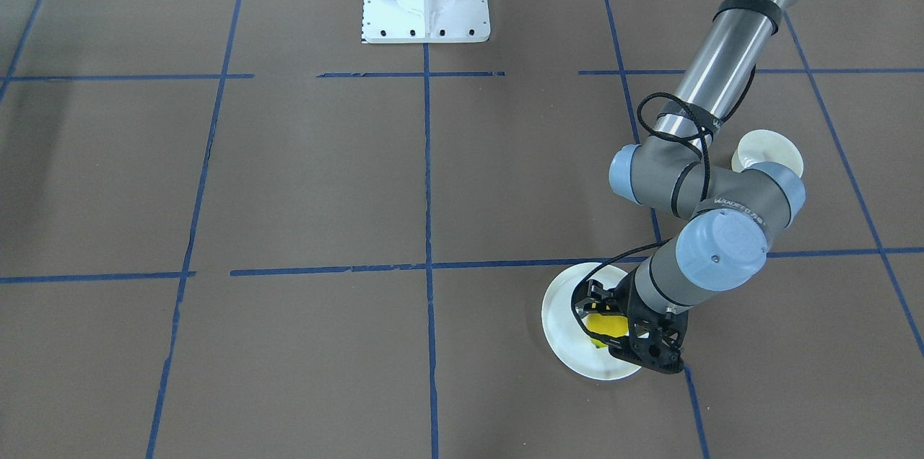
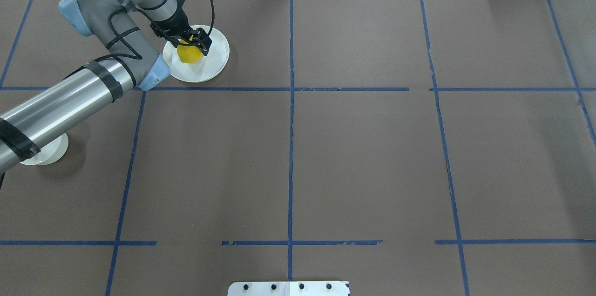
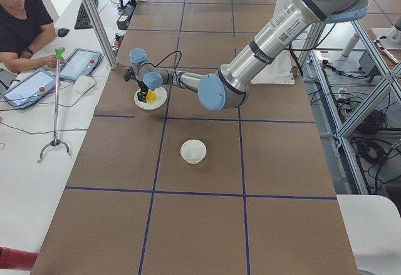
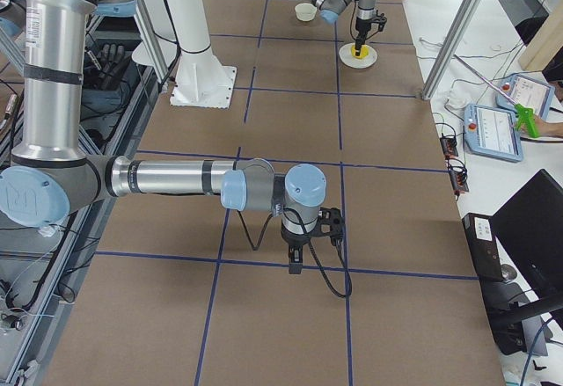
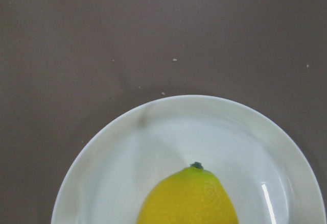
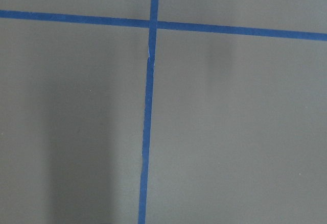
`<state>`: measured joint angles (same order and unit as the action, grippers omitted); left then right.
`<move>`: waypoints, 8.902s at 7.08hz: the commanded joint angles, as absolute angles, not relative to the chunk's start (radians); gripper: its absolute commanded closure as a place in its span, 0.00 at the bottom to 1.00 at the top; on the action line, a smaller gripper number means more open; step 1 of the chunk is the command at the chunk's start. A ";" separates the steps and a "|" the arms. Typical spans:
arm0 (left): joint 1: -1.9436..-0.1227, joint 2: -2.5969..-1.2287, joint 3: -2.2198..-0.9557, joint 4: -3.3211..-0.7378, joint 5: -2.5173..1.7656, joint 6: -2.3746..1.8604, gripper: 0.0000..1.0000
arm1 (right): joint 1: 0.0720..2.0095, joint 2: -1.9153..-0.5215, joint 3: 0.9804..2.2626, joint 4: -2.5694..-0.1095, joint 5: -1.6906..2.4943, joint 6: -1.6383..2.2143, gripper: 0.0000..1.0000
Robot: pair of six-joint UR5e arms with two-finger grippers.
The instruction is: Move lemon from plate to bowl
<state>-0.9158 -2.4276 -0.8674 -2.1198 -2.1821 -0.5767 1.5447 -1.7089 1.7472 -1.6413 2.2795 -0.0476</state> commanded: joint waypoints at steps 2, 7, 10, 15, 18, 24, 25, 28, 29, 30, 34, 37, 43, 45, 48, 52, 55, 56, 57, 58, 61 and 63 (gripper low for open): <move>-0.911 -2.421 -0.862 -2.134 -2.174 -0.597 0.69 | 1.545 -1.709 1.747 -1.641 2.279 -0.048 0.00; -0.999 -2.236 -1.179 -1.999 -2.184 -0.604 1.00 | 1.545 -1.709 1.747 -1.641 2.279 -0.048 0.00; -1.040 -1.985 -1.508 -1.813 -2.169 -0.597 1.00 | 1.545 -1.709 1.747 -1.641 2.279 -0.048 0.00; -1.035 -1.484 -1.730 -2.054 -2.086 -0.730 1.00 | 1.545 -1.709 1.747 -1.641 2.279 -0.048 0.00; -0.980 -1.474 -1.727 -2.112 -2.085 -0.866 1.00 | 1.545 -1.709 1.747 -1.641 2.279 -0.048 0.00; -0.934 -1.451 -1.736 -2.109 -2.100 -0.827 0.00 | 1.545 -1.709 1.747 -1.641 2.279 -0.048 0.00; -0.937 -1.450 -1.744 -2.106 -2.102 -0.798 0.00 | 1.545 -1.709 1.747 -1.641 2.279 -0.048 0.00; -1.055 -1.462 -1.750 -2.086 -2.178 -0.617 0.00 | 1.545 -1.709 1.747 -1.641 2.279 -0.048 0.00; -1.130 -1.492 -1.750 -1.977 -2.201 -0.477 0.00 | 1.545 -1.709 1.747 -1.641 2.279 -0.048 0.00; -1.225 -1.549 -1.752 -1.851 -2.204 -0.325 0.00 | 1.545 -1.709 1.747 -1.641 2.279 -0.048 0.00; -1.483 -1.543 -1.734 -1.712 -2.347 -0.038 0.00 | 1.545 -1.709 1.747 -1.641 2.279 -0.048 0.00; -1.483 -1.468 -1.658 -1.764 -2.336 0.051 0.00 | 1.545 -1.709 1.747 -1.641 2.279 -0.048 0.00; -1.581 -1.512 -1.652 -1.455 -2.329 0.215 0.00 | 1.545 -1.709 1.747 -1.641 2.279 -0.048 0.00; -1.591 -1.529 -1.643 -1.434 -2.336 0.209 0.00 | 1.545 -1.709 1.747 -1.641 2.279 -0.048 0.00; -1.591 -1.528 -1.635 -1.450 -2.338 0.169 0.00 | 1.545 -1.709 1.747 -1.641 2.279 -0.048 0.00; -1.592 -1.528 -1.634 -1.468 -2.338 0.152 0.00 | 1.545 -1.709 1.747 -1.641 2.279 -0.048 0.00; -1.591 -1.532 -1.634 -1.474 -2.338 0.100 0.00 | 1.545 -1.709 1.747 -1.641 2.279 -0.048 0.00; -1.592 -1.531 -1.635 -1.474 -2.338 0.101 0.00 | 1.545 -1.709 1.747 -1.641 2.279 -0.048 0.00; -1.592 -1.531 -1.637 -1.474 -2.338 0.103 0.00 | 1.545 -1.709 1.747 -1.641 2.279 -0.048 0.00; -1.592 -1.532 -1.641 -1.474 -2.338 0.104 0.00 | 1.545 -1.709 1.747 -1.641 2.279 -0.048 0.00; -1.592 -1.529 -1.644 -1.497 -2.335 0.106 0.00 | 1.545 -1.709 1.747 -1.641 2.279 -0.048 0.00; -1.592 -1.529 -1.647 -1.499 -2.332 0.106 0.00 | 1.545 -1.709 1.747 -1.641 2.279 -0.048 0.00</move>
